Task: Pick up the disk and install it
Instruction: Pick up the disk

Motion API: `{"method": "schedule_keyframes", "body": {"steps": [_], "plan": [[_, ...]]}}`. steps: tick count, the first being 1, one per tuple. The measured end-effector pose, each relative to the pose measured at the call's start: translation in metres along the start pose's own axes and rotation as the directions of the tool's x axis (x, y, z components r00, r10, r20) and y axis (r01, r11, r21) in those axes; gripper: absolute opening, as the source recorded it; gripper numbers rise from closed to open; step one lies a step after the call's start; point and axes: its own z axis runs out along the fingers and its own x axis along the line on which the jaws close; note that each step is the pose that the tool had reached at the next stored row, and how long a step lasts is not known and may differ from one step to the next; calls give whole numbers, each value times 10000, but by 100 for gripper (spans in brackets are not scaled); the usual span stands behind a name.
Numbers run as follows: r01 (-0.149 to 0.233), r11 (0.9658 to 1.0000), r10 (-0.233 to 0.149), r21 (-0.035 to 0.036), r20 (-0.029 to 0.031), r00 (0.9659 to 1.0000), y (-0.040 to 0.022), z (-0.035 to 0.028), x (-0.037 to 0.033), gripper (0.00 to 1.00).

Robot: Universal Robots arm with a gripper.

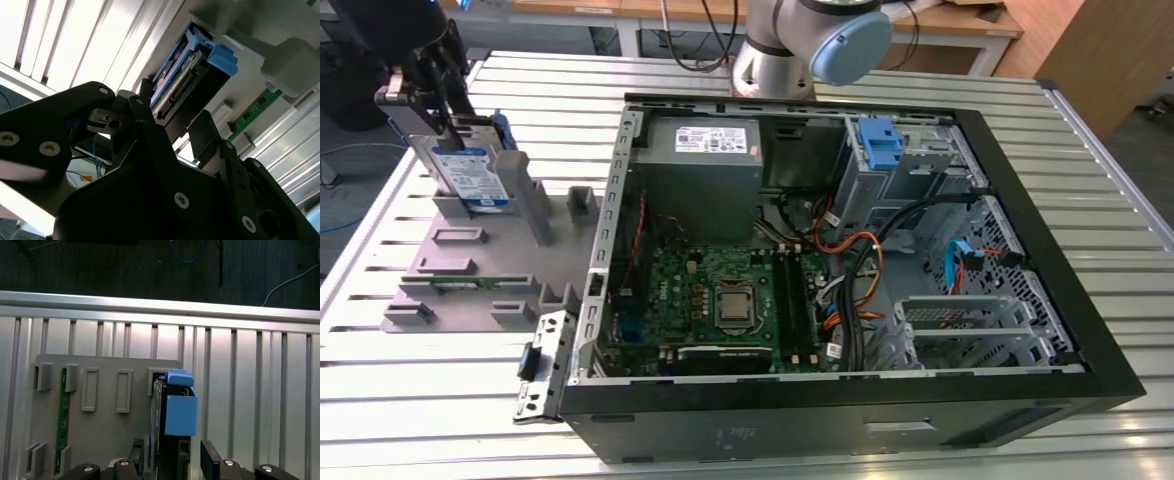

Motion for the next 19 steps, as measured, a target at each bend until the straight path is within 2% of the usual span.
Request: {"method": "schedule_keyframes", "body": {"steps": [12,14,15,19], "plan": [[1,10000,-1,5,-1,10000,9,5,0,56],[1,10000,-1,6,-1,10000,9,5,0,55],[1,10000,-1,5,-1,10000,9,5,0,48],[1,10000,-1,6,-1,10000,9,5,0,48]]}}
